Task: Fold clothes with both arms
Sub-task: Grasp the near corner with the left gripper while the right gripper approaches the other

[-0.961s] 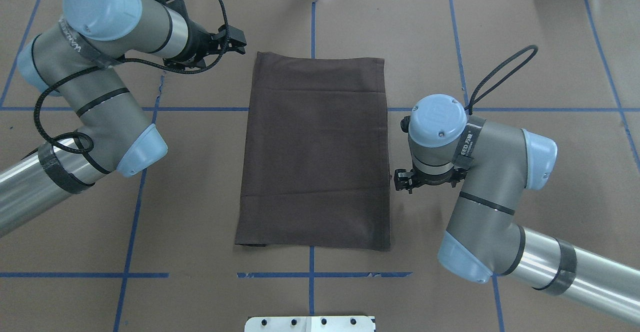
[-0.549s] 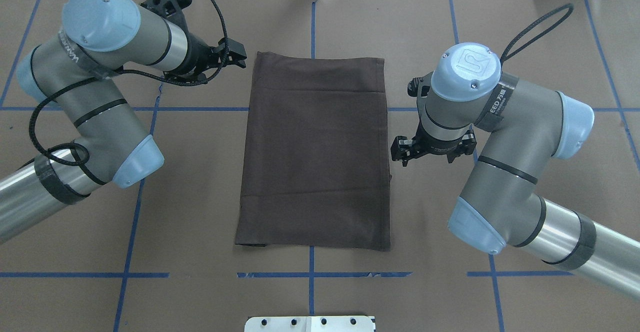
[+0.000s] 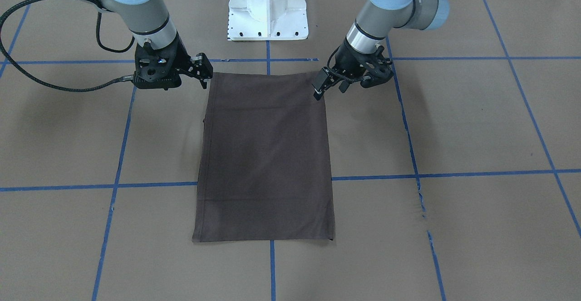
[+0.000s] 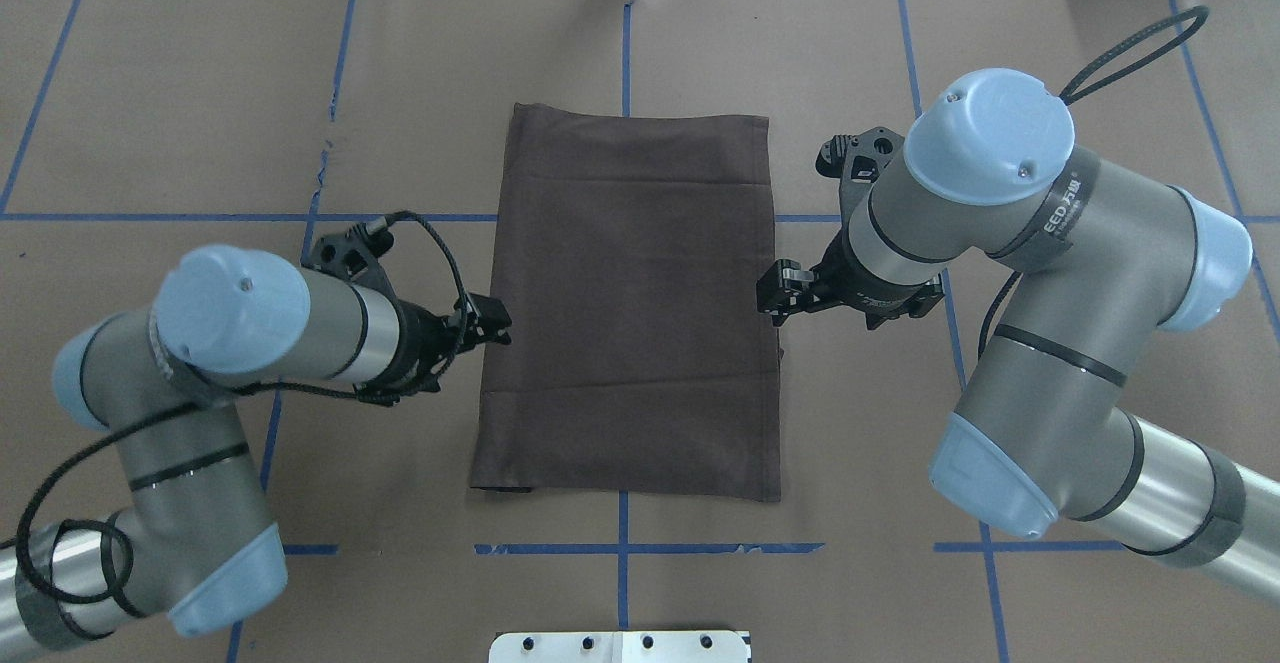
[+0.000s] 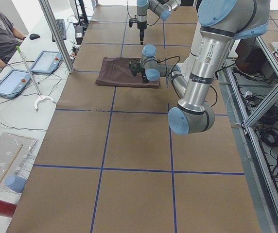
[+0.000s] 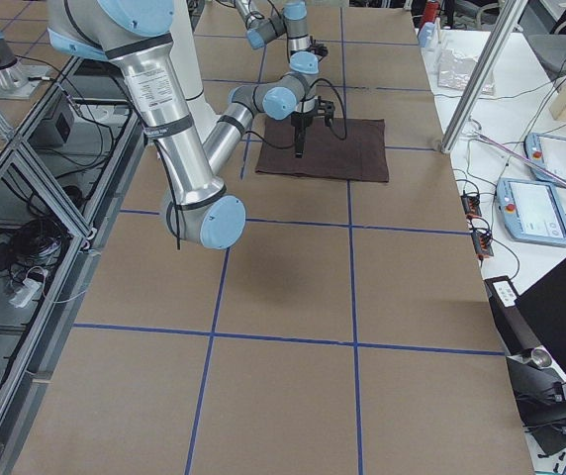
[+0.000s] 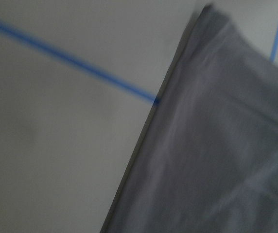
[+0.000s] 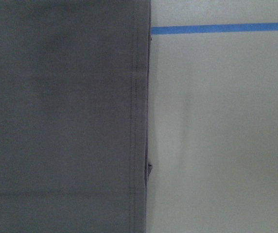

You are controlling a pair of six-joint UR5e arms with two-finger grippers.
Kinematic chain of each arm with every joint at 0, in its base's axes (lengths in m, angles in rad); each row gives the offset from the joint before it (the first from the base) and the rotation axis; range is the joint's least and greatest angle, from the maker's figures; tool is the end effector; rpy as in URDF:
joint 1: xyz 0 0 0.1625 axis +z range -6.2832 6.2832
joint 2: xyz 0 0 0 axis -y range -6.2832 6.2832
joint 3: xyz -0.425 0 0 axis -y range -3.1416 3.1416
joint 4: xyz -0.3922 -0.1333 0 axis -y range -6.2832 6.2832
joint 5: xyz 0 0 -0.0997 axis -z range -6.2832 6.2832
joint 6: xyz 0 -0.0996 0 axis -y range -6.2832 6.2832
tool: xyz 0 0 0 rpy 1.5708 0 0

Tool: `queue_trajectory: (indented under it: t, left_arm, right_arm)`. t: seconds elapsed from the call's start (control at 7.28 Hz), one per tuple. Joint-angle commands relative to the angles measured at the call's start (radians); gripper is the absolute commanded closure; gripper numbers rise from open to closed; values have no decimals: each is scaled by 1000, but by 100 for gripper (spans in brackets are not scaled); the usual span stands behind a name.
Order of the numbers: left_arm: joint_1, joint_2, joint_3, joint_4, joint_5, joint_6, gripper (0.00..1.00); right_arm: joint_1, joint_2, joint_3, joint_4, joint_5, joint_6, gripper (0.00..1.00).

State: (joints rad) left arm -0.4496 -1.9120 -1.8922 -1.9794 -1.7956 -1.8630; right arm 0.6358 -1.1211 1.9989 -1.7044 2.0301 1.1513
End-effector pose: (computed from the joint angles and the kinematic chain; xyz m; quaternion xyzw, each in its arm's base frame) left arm 0.4780 -0.3540 0.2807 -0.0563 0.5132 -0.2564 0.8172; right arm -0.4050 -0.4097 0.2417 -0.0050 -0.4126 0.0156 0.9107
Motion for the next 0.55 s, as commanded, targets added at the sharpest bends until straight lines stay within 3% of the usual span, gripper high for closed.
queue_trajectory:
  t: [0.0, 0.41]
  left_arm:
    - [156, 10, -39, 123, 120, -155, 4]
    - [215, -18, 8, 126, 162, -196, 9]
  right_arm:
    - [-33, -6, 0, 55, -1, 53, 0]
    - [-39, -3, 0, 57, -2, 47, 0]
